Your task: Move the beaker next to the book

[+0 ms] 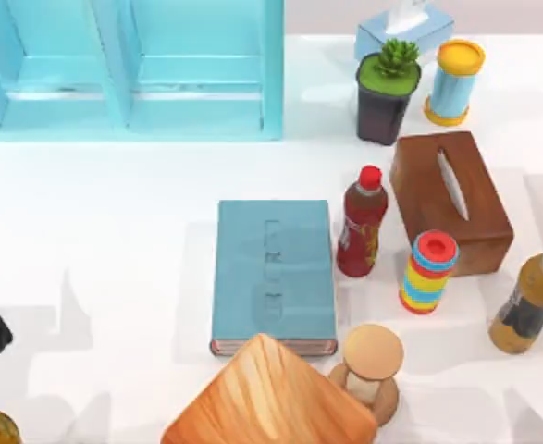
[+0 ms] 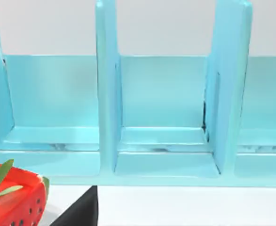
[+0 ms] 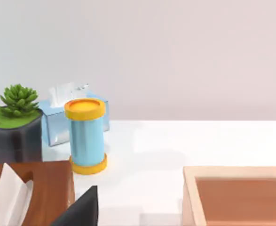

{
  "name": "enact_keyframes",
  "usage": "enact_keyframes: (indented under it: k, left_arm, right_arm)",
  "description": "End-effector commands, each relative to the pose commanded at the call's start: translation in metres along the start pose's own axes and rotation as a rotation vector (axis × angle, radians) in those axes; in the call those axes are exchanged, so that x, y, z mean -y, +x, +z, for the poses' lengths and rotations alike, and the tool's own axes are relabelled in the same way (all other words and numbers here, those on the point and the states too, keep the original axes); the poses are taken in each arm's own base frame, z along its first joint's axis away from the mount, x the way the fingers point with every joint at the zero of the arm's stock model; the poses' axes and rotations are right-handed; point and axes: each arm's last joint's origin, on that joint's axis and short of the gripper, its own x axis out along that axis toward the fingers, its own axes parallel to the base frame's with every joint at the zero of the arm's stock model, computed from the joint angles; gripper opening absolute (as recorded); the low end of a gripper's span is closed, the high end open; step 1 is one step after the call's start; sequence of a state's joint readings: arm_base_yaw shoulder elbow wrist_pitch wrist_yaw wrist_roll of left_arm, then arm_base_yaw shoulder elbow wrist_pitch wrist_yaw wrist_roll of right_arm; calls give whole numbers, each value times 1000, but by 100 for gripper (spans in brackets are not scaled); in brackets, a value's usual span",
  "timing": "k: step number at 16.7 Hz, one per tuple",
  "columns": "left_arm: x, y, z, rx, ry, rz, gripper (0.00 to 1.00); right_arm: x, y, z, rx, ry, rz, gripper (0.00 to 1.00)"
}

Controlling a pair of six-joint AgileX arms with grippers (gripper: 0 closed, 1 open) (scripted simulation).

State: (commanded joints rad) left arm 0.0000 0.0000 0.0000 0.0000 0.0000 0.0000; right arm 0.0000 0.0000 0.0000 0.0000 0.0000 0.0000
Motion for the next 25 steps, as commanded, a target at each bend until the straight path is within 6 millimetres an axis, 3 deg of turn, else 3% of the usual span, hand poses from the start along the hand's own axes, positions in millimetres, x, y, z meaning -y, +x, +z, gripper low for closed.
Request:
enact_keyframes:
  k: [4,7,11,16,20,25]
  left_arm:
    - [0,1,3,-23,27,2,100]
    - [-1,4,14,-119,144,0,100]
    - [-3,19,37,-338,410,-35,100]
    - [-15,58,63,-683,804,-194,100]
    - [-37,97,73,-942,1069,-428,100]
    - [-86,128,73,-1157,1241,-778,100]
  right_arm:
    - [0,0,0,0,0,0,100]
    - [0,0,0,0,0,0,100]
    - [0,0,0,0,0,0,100]
    - [0,0,0,0,0,0,100]
    - [0,0,0,0,0,0,100]
    - [0,0,0,0,0,0,100]
